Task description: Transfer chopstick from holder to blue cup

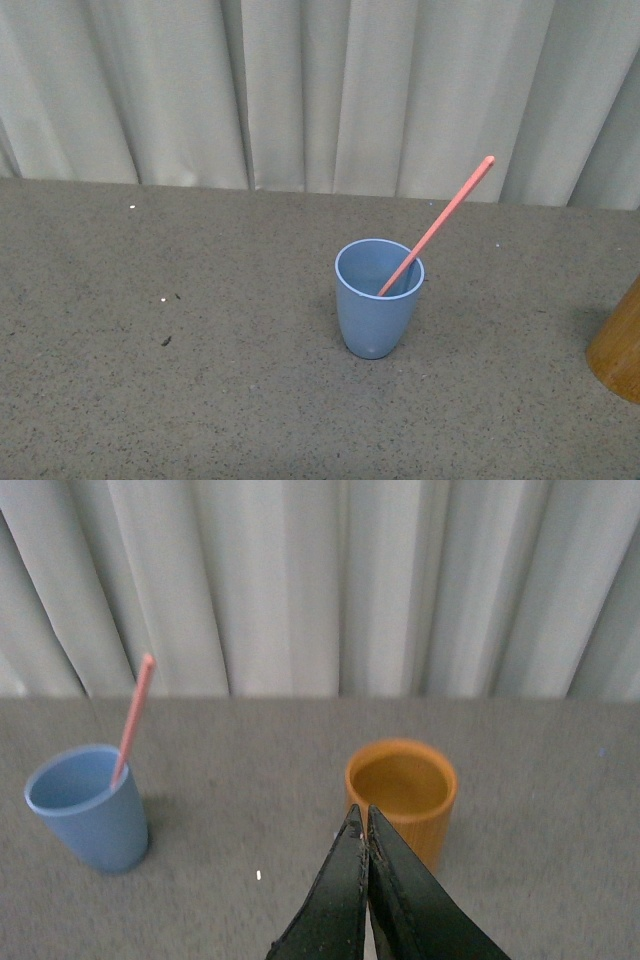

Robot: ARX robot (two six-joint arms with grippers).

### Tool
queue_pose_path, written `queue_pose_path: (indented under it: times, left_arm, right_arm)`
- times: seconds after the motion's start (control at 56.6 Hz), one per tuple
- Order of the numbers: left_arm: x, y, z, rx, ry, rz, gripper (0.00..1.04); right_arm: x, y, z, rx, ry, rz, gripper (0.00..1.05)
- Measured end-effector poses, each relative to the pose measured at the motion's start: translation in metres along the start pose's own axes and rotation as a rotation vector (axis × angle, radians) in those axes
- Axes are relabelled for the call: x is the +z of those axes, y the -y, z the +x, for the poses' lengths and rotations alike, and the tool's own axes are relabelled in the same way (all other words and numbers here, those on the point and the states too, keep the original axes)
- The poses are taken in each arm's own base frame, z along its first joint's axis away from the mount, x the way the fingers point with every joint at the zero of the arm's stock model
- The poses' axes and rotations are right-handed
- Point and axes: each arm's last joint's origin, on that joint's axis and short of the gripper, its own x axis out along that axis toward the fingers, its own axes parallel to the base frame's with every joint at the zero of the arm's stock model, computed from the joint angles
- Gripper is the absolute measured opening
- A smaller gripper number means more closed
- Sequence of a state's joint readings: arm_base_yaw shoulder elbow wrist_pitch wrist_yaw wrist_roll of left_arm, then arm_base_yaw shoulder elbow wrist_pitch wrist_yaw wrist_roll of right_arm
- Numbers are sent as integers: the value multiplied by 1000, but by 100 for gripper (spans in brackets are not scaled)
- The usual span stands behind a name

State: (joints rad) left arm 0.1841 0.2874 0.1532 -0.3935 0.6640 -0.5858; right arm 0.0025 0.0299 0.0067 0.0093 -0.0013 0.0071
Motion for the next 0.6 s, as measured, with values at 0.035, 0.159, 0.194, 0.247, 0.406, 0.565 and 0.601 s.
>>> queue_pose_path:
  times: [0.035,0.159,0.194,0.247,0.406,0.565,0.601]
  left_arm:
    - [0,0,0,0,0,0,98]
    - [0,0,0,0,0,0,98]
    - [0,0,0,0,0,0,98]
    - [0,0,0,0,0,0,98]
    - [0,0,0,0,0,0,98]
    - [0,0,0,0,0,0,98]
    - [0,0,0,0,0,0,98]
  right_arm:
    - [1,0,-1,0,14,-1,1]
    - [1,0,-1,0,15,-3,1]
    - [1,0,-1,0,16,-3,1]
    - [1,0,-2,0,17,-3,1]
    - [1,0,-2,0,17,-4,14]
    - [1,0,-2,0,17,-4,45]
    - [1,0,-2,0,17,-4,49]
